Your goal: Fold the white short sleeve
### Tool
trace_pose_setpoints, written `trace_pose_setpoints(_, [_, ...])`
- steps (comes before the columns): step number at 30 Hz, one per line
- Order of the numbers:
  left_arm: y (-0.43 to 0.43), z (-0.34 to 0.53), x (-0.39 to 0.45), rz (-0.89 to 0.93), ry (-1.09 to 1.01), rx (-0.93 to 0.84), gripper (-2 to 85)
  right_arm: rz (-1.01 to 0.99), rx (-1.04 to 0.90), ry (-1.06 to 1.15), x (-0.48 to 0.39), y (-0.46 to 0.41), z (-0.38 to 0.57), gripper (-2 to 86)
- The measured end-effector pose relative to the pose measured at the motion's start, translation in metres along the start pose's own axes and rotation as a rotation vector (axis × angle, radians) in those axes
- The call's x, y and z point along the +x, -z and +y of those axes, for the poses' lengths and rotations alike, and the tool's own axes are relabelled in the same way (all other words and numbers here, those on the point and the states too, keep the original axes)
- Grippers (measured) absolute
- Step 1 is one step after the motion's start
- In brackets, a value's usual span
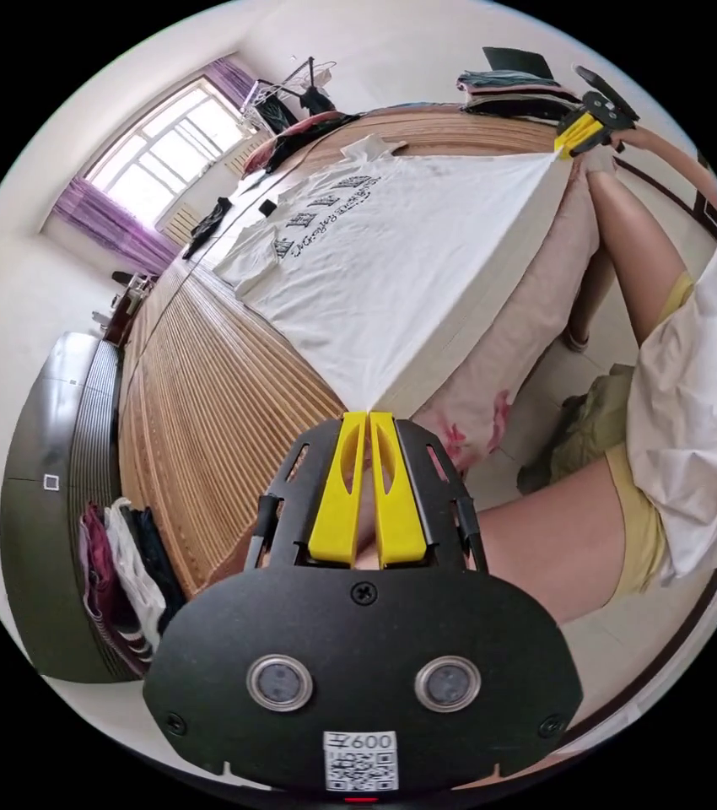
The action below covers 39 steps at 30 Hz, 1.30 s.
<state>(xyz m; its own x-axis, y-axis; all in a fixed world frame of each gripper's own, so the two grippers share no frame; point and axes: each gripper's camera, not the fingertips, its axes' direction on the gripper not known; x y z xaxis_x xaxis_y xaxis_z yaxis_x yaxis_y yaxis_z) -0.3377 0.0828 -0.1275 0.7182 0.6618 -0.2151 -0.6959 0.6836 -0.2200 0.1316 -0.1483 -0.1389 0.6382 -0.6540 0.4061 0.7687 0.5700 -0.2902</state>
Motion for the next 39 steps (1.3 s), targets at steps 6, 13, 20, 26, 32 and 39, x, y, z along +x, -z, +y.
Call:
trace_pose_setpoints(6, [0.022,0.033,-0.033,-0.015,0.177,0.035,1.8,0.001,0.053,-0.123,0.008,0.014,0.034,-0.9])
trace_pose_setpoints(13, [0.074,0.062,-0.072,-0.048,0.210,-0.030,1.1,-0.045,0.100,-0.326,0.034,0.062,0.083,-0.8])
trace_pose_setpoints(20, [0.203,0.083,-0.094,-0.306,0.529,0.321,0.6,0.040,0.428,-0.648,0.016,0.154,0.146,-0.8])
trace_pose_setpoints(26, [0.222,-0.011,-0.077,-0.097,0.534,0.539,0.3,0.085,0.705,-0.632,-0.037,0.139,0.103,-0.8])
trace_pose_setpoints(32, [0.212,-0.132,-0.047,0.010,0.480,0.554,0.4,-0.014,0.765,-0.517,-0.078,0.101,0.023,-0.8])
trace_pose_setpoints(39, [0.177,-0.150,-0.062,0.009,0.558,0.324,0.4,0.070,0.591,-0.396,-0.086,0.072,0.008,-0.8])
